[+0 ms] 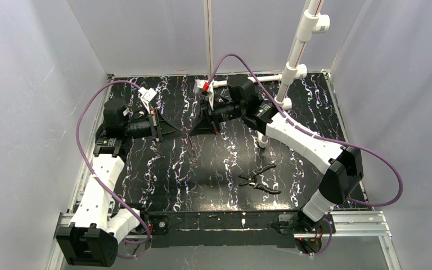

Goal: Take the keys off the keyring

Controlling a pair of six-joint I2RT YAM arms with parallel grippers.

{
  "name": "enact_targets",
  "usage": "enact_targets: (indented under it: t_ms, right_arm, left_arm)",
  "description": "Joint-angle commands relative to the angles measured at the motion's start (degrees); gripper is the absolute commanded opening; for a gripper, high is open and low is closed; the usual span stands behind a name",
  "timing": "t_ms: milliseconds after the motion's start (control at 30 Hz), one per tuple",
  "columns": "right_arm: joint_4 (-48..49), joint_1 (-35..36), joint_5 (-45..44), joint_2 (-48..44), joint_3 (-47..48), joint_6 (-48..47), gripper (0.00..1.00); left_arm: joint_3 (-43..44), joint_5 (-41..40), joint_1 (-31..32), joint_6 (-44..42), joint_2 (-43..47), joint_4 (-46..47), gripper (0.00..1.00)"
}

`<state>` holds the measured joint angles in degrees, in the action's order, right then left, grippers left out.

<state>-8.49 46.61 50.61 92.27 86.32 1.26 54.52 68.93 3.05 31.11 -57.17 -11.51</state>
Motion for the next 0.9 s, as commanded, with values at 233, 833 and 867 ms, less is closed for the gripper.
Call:
enact_targets:
  t_ms: [233, 833, 867]
  right_arm:
    - [17.37, -0.44, 1.96, -0.39, -0.2, 9.75, 0.01]
    - [19.52, -2.55, 2.79, -1.16, -4.05, 11.83, 0.01]
    - [18.42, -2.76, 2.7, -1.39, -4.37, 10.59, 0.01]
  left_arm:
    - [-4.55, -0.72, -0.42, 8.66, -2.58, 4.08, 0.0]
    - [-3.52, -3.03, -3.92, -0.93, -2.01, -4.59, 0.0]
    - [-2.78, -4.06, -5.26, -4.35, -2.19, -7.05, 0.0]
